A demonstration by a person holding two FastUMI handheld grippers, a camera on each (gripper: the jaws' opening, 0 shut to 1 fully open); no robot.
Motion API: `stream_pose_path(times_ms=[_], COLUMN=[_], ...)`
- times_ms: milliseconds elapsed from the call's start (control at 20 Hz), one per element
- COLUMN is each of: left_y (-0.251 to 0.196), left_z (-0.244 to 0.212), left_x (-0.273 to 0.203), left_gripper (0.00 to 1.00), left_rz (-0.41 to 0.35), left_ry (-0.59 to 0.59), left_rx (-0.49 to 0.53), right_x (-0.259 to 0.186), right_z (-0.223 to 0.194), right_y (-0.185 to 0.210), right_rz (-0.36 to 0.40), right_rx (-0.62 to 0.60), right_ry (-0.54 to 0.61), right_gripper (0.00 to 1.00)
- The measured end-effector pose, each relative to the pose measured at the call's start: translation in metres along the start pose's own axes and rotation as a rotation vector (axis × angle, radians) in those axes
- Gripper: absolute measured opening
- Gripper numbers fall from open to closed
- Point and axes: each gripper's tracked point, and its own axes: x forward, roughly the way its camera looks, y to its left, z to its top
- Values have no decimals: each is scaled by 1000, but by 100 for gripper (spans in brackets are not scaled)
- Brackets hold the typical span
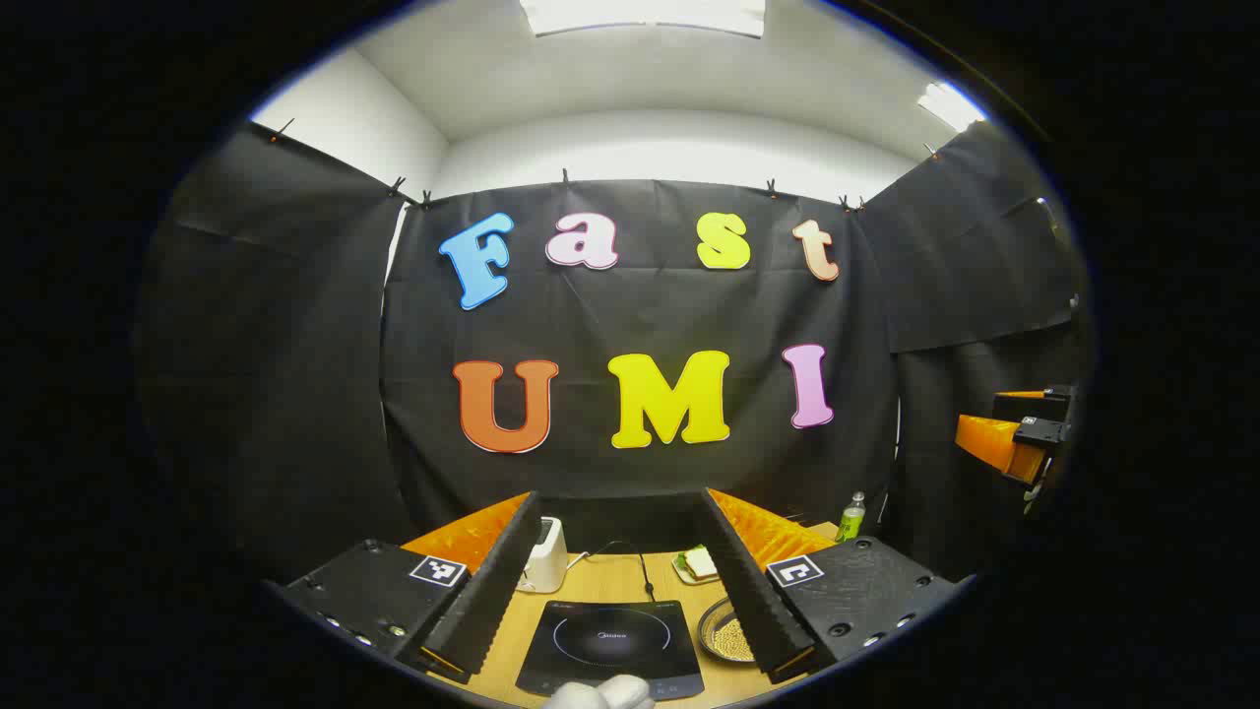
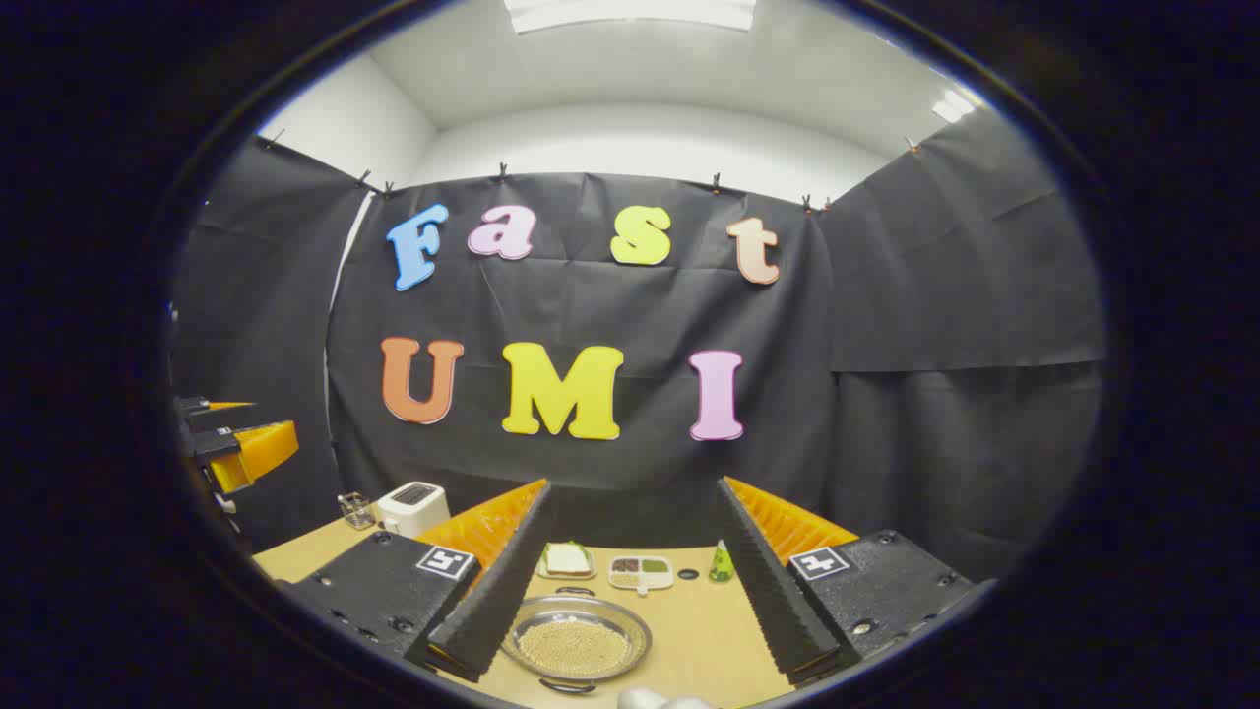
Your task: First push the handle of the pot to place it horizontally, then grasp the pot with both hands and set it on the induction cooktop.
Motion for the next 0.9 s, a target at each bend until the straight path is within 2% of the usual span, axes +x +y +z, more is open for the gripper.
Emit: stream_pose_path(times_ms=[300, 900], left_y=[6, 14], left_z=[0, -2], left_x=[3, 4], left_gripper=[95, 95], left_rz=[12, 28], left_ry=[-8, 9], left_rx=[-1, 9], right_x=[3, 8], right_z=[3, -9], right_y=[-5, 4], right_rz=[-19, 6], right_rx=[-13, -9], right_ry=[-8, 23], right_gripper=[100, 100])
